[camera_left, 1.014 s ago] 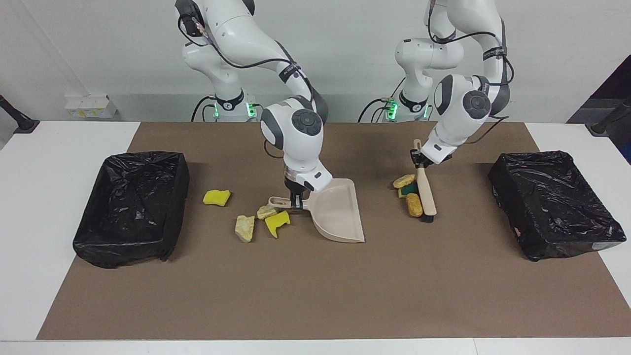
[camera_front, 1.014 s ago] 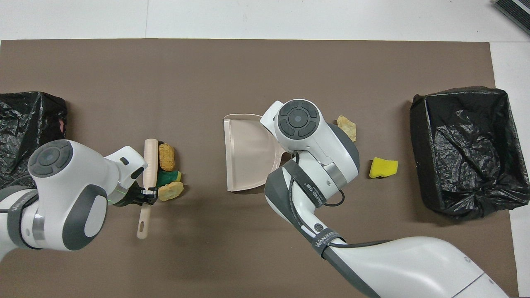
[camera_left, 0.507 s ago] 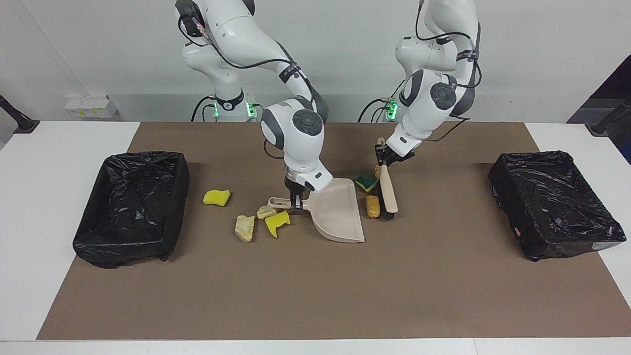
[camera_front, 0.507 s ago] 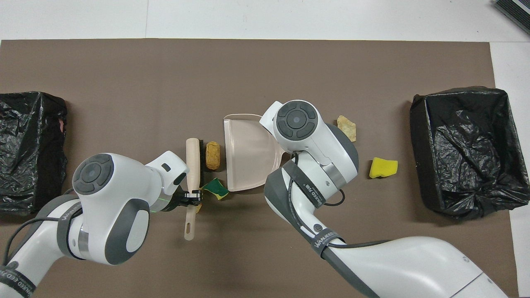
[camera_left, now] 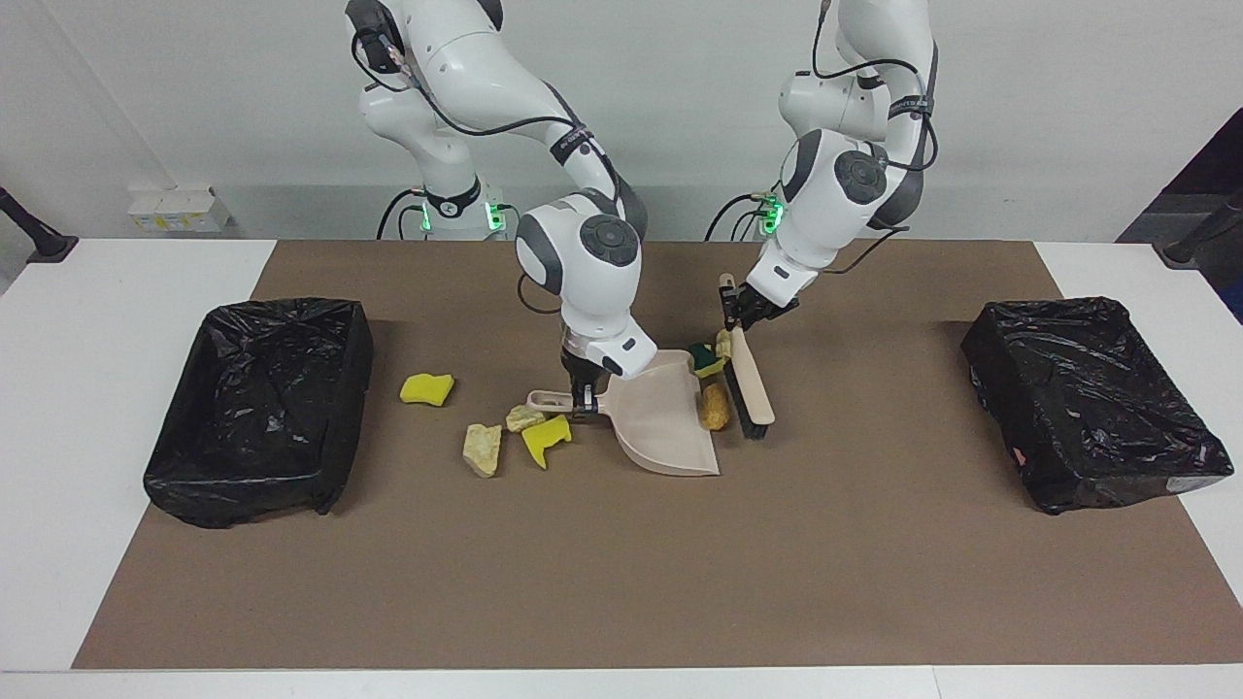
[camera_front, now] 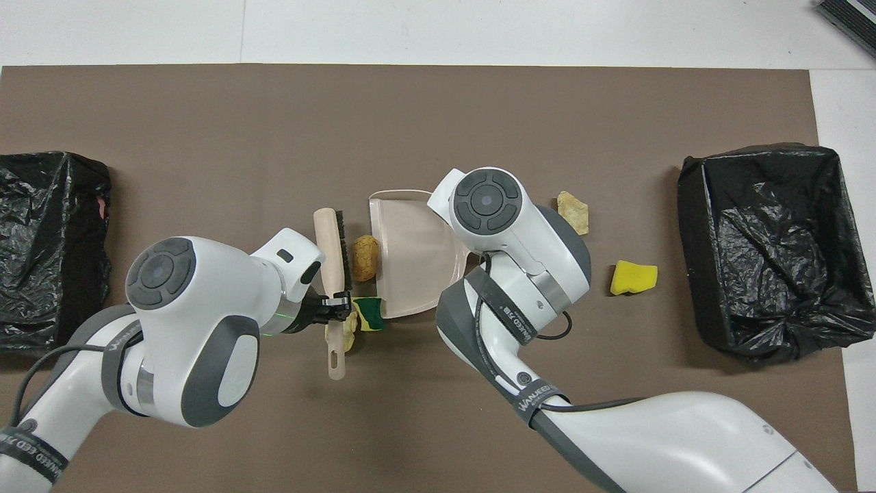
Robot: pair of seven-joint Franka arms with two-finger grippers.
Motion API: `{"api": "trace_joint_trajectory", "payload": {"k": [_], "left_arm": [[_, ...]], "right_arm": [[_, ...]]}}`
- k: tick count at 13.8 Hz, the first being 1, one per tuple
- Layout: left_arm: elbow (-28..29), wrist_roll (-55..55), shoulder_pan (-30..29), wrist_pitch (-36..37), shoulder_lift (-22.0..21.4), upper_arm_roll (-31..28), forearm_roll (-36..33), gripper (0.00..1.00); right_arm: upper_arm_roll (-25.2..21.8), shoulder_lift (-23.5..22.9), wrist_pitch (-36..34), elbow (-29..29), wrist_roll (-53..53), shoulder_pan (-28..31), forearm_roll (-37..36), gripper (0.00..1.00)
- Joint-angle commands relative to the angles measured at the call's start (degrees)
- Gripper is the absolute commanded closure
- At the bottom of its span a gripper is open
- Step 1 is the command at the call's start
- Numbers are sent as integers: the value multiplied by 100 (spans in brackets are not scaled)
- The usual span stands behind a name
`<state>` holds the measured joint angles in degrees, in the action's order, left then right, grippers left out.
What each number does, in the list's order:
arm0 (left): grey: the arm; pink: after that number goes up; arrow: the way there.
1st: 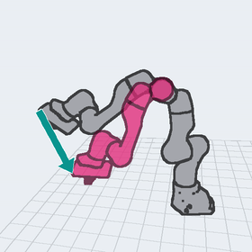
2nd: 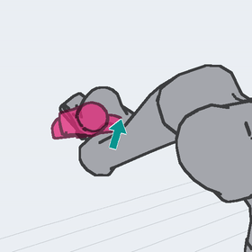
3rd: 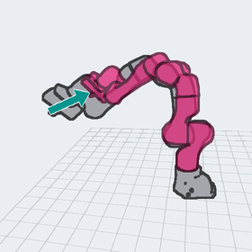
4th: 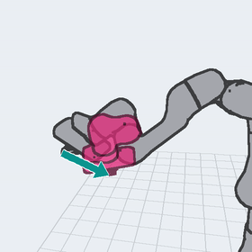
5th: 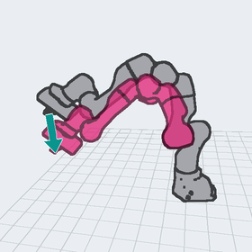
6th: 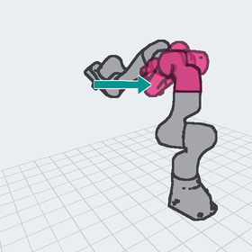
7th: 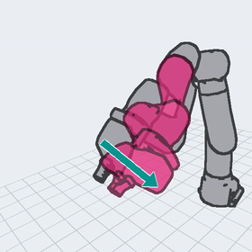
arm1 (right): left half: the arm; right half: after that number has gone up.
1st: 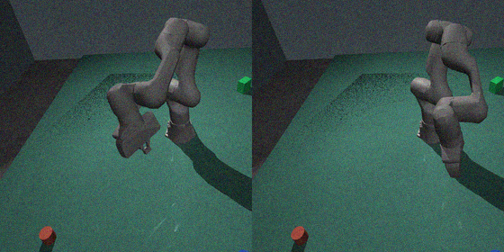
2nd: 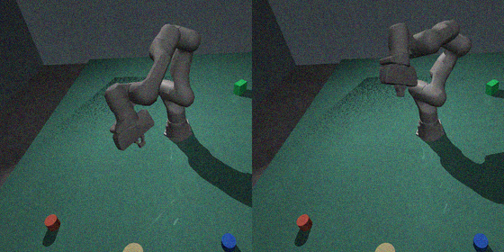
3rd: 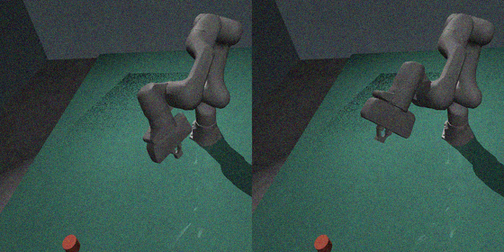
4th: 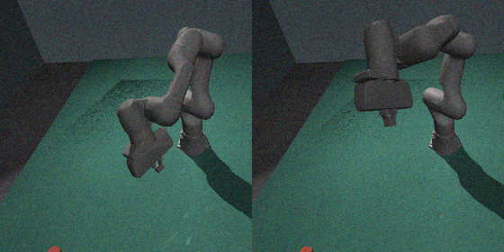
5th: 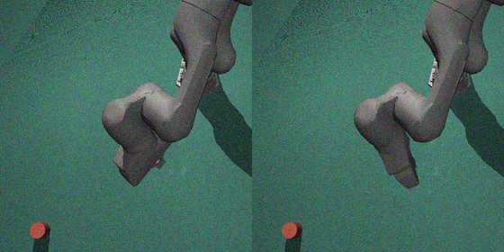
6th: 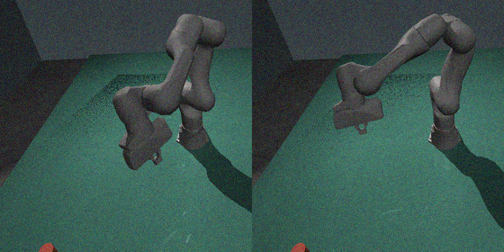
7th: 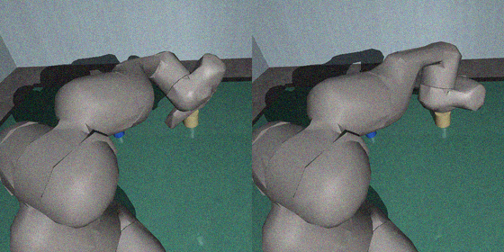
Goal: Sweep and dump trash in bin
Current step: 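Sweep the sponge and paper into the dustpan with the left gripper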
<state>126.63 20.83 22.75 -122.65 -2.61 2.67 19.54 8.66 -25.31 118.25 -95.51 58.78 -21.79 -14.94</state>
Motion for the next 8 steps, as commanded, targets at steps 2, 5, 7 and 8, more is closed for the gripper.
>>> {"api": "trace_joint_trajectory", "payload": {"k": [2, 5, 7, 8], "left_arm": [[-314, 297, -542, 1512, -441, -38, 67, 100], [308, 1386, -535, 1807, -924, -29, 58, 100], [694, 1590, -482, 1771, -1214, 23, 58, 100], [888, 1712, -412, 1745, -1285, 41, 58, 100]], "right_arm": [[30, -9, 102, -82, 422, 52, -149, 100], [21, 0, 23, -82, 581, 61, -202, 100], [30, 26, -47, -91, 582, 52, -369, 100], [22, 27, -100, -91, 582, 44, -386, 100]]}}
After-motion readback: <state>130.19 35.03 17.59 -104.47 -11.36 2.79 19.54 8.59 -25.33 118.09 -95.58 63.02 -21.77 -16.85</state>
